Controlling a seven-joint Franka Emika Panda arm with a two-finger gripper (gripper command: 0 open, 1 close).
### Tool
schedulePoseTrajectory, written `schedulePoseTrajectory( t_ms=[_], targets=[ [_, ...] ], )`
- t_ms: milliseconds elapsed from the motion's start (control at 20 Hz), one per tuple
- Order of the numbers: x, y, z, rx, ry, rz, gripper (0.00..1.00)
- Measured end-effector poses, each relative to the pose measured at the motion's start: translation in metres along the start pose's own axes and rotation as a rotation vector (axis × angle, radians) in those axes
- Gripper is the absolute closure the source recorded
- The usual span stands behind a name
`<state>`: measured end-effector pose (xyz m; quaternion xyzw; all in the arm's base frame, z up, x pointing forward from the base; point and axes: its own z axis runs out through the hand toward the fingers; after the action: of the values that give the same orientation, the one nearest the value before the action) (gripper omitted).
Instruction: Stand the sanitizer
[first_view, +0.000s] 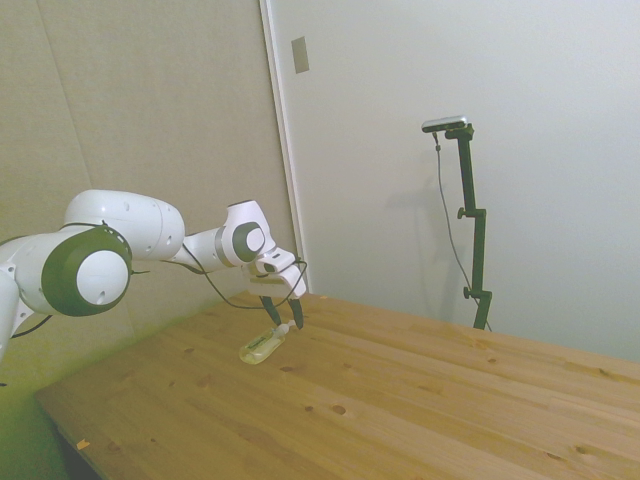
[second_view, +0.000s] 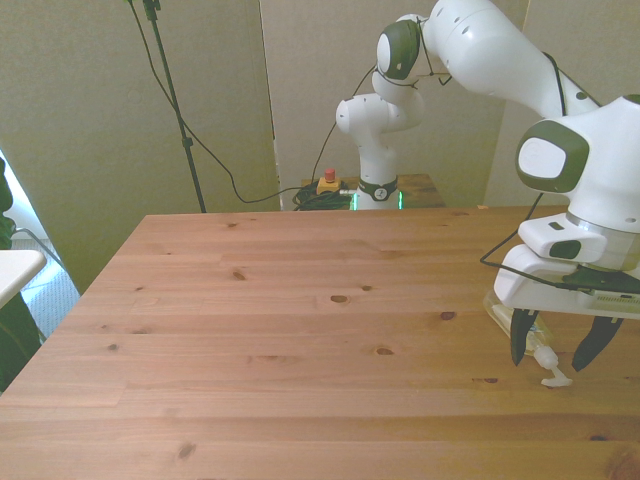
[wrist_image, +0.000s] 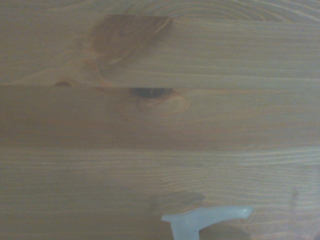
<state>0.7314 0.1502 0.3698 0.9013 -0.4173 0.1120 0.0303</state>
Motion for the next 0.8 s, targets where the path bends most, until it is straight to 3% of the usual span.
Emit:
schedulePoseTrajectory(
  t_ms=[100,150,800],
  targets=[
    [0.001,-0.001,0.006,-0.006,0.000,0.001,0.00],
    [0.002,-0.002,0.009,-0.009,0.000,0.002,1.00],
    [0.003,0.000,0.013,-0.013,-0.027,0.031,1.00]
  ],
)
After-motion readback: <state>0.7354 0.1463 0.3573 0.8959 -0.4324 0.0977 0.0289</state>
